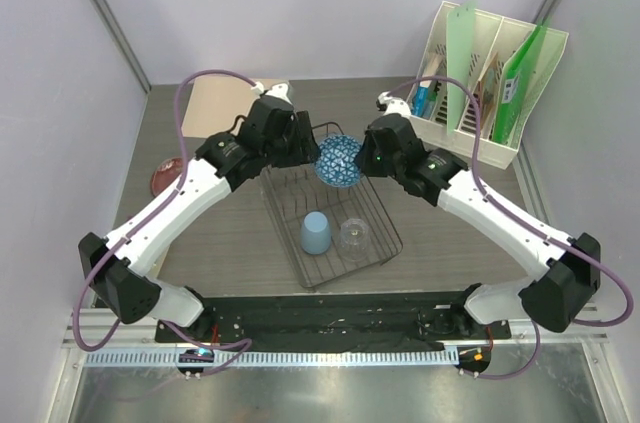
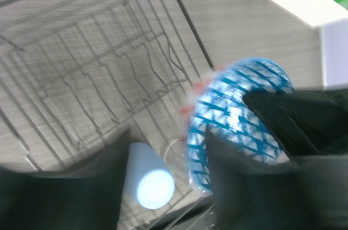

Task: Unload the mixed dishes from the dish rack
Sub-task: Place the bowl at the center of the board.

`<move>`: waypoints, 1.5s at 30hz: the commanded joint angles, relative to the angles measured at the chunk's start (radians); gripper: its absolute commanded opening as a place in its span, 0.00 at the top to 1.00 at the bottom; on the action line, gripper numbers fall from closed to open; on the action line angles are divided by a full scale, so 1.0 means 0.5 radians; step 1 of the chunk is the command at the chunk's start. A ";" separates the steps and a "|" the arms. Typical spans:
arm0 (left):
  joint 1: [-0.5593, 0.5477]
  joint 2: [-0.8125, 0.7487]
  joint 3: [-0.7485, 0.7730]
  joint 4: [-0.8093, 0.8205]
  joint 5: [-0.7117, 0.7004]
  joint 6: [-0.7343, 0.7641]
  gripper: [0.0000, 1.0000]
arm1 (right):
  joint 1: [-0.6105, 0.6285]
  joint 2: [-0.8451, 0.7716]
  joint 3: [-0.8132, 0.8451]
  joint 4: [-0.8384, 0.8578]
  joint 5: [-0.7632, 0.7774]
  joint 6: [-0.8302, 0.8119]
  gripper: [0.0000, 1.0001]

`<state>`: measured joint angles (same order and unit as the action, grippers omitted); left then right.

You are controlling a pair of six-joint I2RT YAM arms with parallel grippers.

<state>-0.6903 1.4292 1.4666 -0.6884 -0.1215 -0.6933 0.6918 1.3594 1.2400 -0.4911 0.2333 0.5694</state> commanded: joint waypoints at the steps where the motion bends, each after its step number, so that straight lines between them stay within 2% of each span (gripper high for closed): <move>1: 0.031 -0.082 0.092 0.055 -0.275 0.028 0.01 | -0.110 -0.285 0.116 -0.177 0.276 0.015 0.99; 5: 0.083 -0.152 0.098 0.024 -0.490 -0.064 0.00 | -0.444 -0.509 0.036 -0.275 0.249 0.125 0.99; 6: 0.089 -0.180 0.043 0.045 -0.548 -0.107 0.00 | -0.591 -0.552 -0.022 -0.288 0.230 0.144 0.99; 9: 0.104 -0.312 -0.125 0.134 -0.671 -0.217 0.00 | -0.769 -0.672 -0.148 -0.361 0.215 0.245 0.99; 13: 0.117 -0.456 -0.331 0.196 -0.702 -0.340 0.00 | -1.015 -0.783 -0.390 -0.404 0.202 0.401 0.99; 18: 0.117 -0.493 -0.417 0.055 -0.754 -0.472 0.00 | -1.147 -0.765 -0.700 -0.380 0.162 0.536 0.99; 20: 0.114 -0.475 -0.411 -0.101 -0.815 -0.576 0.00 | -1.193 -0.713 -0.777 -0.331 0.178 0.594 0.99; 24: 0.113 -0.444 -0.417 -0.246 -0.809 -0.629 0.00 | -1.356 -0.620 -1.007 -0.129 0.074 0.714 0.99; 32: 0.113 -0.527 -0.607 -0.209 -0.711 -0.635 0.00 | -1.494 -0.234 -0.934 -0.021 0.178 0.690 0.99; 42: 0.113 -0.597 -0.724 -0.151 -0.711 -0.623 0.00 | -1.660 -0.102 -0.989 0.046 0.242 0.579 0.99; 43: 0.113 -0.591 -0.724 -0.145 -0.708 -0.620 0.00 | -1.663 -0.099 -0.998 0.062 0.236 0.567 0.96; 45: 0.117 -0.567 -0.721 -0.133 -0.693 -0.608 0.00 | -1.681 -0.068 -1.001 0.071 0.196 0.549 0.82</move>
<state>-0.6361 1.1469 1.1110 -0.7872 -0.4690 -0.9916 -0.1329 1.3140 0.7204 -0.5282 0.3237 0.8635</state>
